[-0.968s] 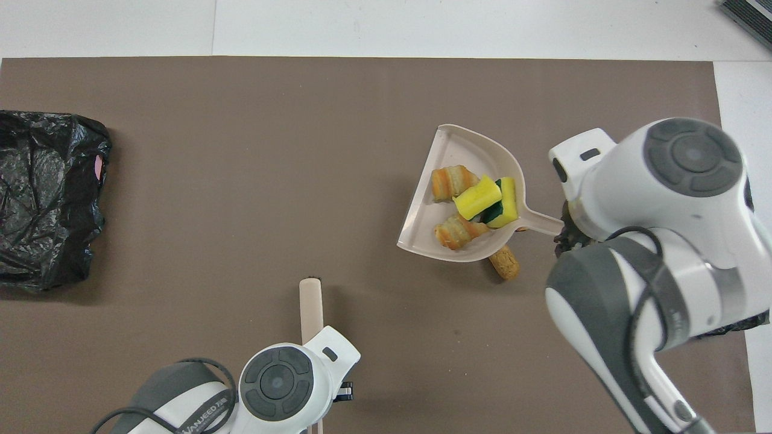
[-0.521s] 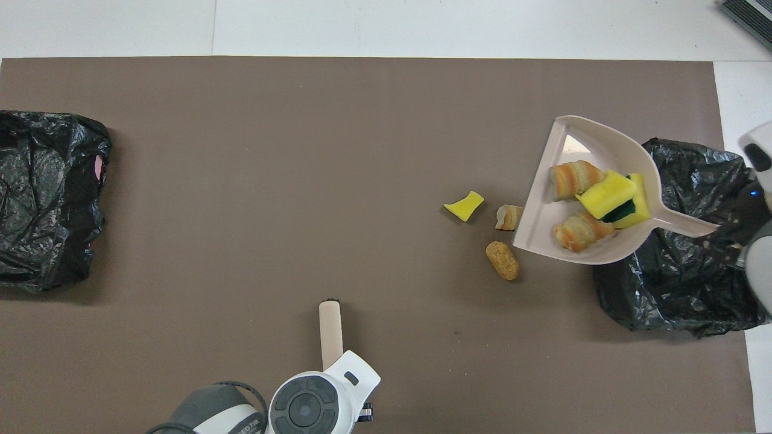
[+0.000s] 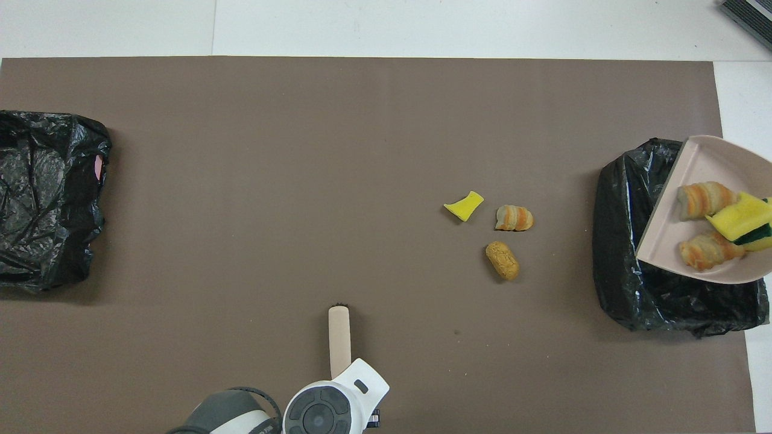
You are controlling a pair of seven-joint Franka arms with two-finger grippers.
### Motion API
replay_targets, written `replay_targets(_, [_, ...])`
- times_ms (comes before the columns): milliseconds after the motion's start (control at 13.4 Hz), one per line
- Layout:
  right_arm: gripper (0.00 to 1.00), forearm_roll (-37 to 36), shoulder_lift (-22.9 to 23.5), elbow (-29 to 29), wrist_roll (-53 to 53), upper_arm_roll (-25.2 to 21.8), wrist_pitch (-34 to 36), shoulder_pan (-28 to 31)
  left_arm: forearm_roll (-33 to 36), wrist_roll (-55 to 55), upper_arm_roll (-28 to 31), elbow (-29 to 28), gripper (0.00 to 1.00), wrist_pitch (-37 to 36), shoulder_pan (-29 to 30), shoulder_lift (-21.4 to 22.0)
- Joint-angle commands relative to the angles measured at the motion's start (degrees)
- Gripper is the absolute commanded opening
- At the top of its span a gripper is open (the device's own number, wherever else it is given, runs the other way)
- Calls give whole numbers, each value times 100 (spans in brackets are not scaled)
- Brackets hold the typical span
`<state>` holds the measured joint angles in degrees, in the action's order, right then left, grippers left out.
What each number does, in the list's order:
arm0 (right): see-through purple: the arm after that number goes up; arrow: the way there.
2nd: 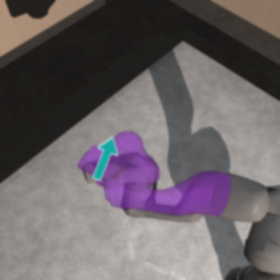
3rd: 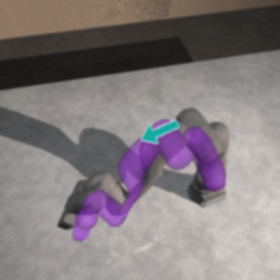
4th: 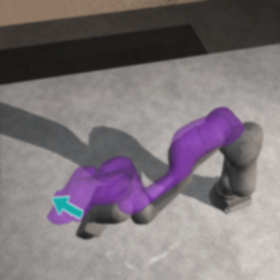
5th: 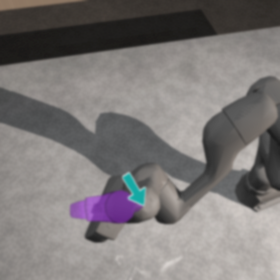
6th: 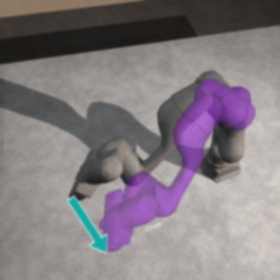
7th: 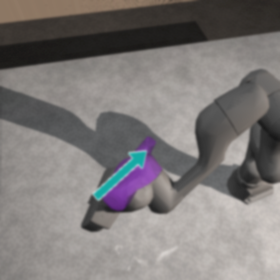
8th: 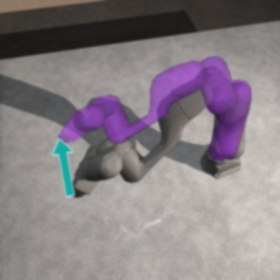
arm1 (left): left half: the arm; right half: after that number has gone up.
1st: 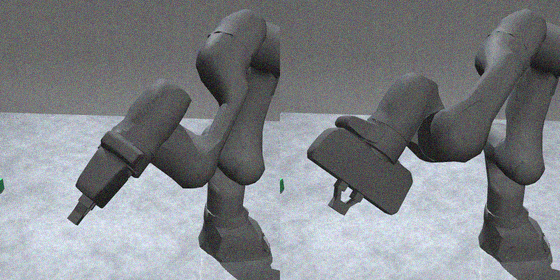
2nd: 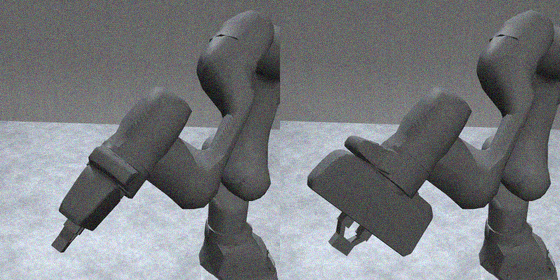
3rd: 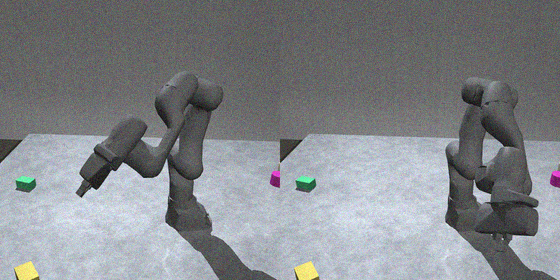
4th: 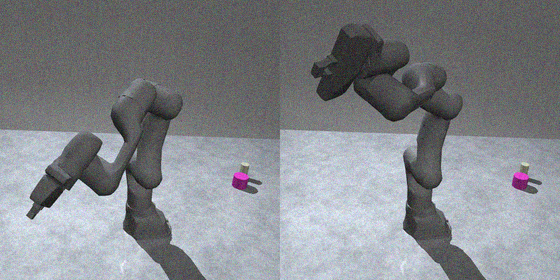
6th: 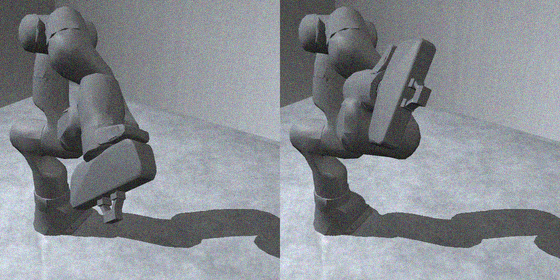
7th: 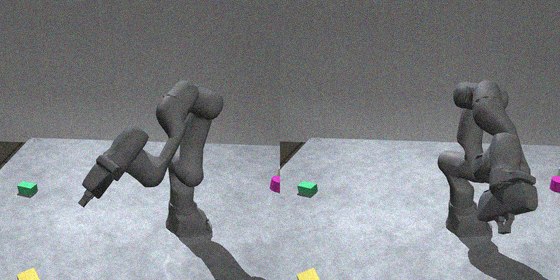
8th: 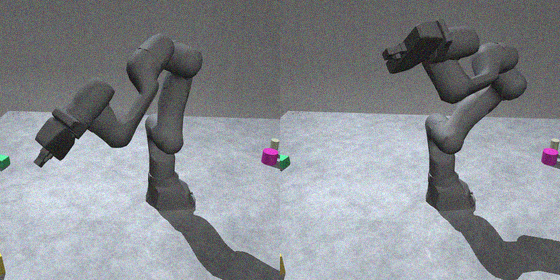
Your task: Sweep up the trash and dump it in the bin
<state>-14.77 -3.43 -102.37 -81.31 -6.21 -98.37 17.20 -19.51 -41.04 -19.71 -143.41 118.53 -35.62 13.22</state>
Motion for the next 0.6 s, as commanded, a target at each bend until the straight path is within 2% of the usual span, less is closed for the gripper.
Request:
replay_targets(0, [0, -499, -105, -107, -43, 85, -217, 195, -114, -53, 46, -143, 0, 188, -164, 5])
replay_targets(149, [0, -781, -105, -379, -16, 76, -812, 318, -105, -27, 54, -143, 0, 179, -164, -4])
replay_targets(223, [0, -956, -62, -398, -7, 76, -894, 336, -105, 43, 55, -134, 0, 179, -164, -47])
replay_targets(447, [0, -1685, -88, -494, 211, 85, -912, 249, -114, 62, 72, -99, 11, 196, -138, -109])
replay_targets(521, [0, -1862, -88, -503, 239, 94, -912, 240, -105, 70, 81, -73, 22, 196, -121, -127])
